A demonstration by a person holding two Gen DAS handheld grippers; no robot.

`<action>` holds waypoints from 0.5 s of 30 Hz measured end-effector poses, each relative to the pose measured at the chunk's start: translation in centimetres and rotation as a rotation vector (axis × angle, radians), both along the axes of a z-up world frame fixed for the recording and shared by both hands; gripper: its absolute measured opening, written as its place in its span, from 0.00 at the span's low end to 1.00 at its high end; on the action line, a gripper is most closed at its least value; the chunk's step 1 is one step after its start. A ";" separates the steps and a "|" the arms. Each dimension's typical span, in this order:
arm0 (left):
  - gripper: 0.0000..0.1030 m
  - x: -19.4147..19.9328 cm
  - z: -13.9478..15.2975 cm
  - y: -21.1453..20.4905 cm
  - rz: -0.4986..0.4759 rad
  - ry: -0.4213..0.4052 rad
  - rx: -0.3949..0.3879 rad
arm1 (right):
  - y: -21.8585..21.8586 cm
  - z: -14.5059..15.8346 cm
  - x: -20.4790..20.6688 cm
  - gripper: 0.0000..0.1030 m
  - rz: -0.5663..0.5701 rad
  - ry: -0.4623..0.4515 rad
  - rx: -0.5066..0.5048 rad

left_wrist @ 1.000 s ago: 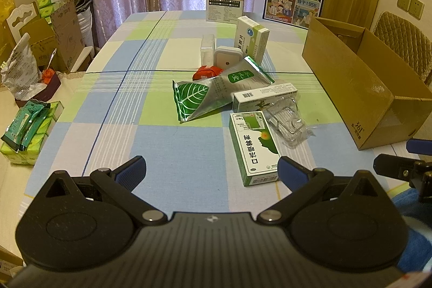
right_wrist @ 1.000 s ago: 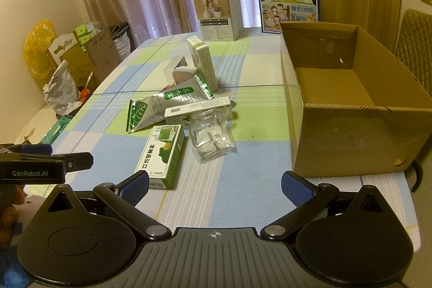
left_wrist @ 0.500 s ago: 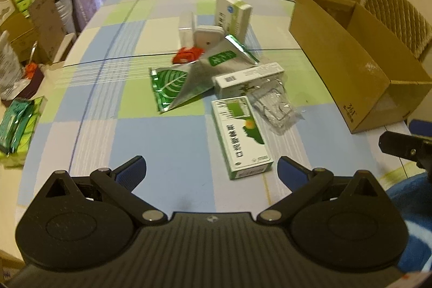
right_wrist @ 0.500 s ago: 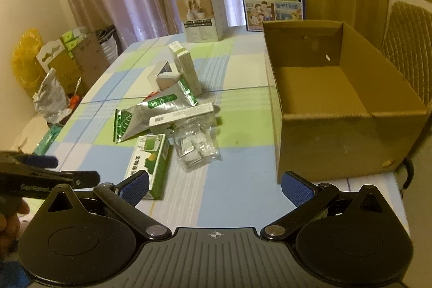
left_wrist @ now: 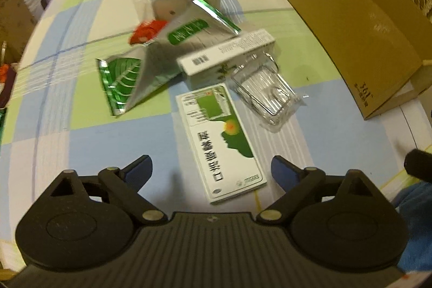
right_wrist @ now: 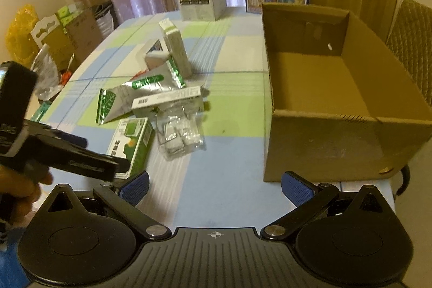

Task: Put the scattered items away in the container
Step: 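Grasp the green-and-white medicine box with left tool while right tool grasps clear plastic tray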

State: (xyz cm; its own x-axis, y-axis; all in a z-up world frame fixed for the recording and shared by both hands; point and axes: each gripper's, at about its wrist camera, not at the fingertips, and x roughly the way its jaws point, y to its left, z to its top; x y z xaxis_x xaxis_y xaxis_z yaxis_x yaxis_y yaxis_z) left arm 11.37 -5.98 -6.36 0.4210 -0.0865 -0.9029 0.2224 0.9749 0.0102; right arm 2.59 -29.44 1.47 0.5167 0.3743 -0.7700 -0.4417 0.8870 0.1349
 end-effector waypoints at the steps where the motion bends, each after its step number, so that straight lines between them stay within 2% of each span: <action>1: 0.85 0.3 -0.4 -0.1 -0.006 0.012 0.000 | 0.0 -0.1 0.1 0.98 0.003 0.008 0.000; 7: 0.77 1.7 -2.2 -0.1 -0.014 0.049 0.007 | 1.1 -0.6 0.5 0.98 0.047 0.030 -0.027; 10: 0.52 1.8 -2.3 0.4 -0.006 0.059 -0.002 | 2.1 -0.8 0.4 0.98 0.099 0.029 -0.052; 15: 0.50 1.7 -1.7 2.4 -0.004 0.031 0.019 | 4.6 -1.2 0.5 0.98 0.220 0.018 -0.092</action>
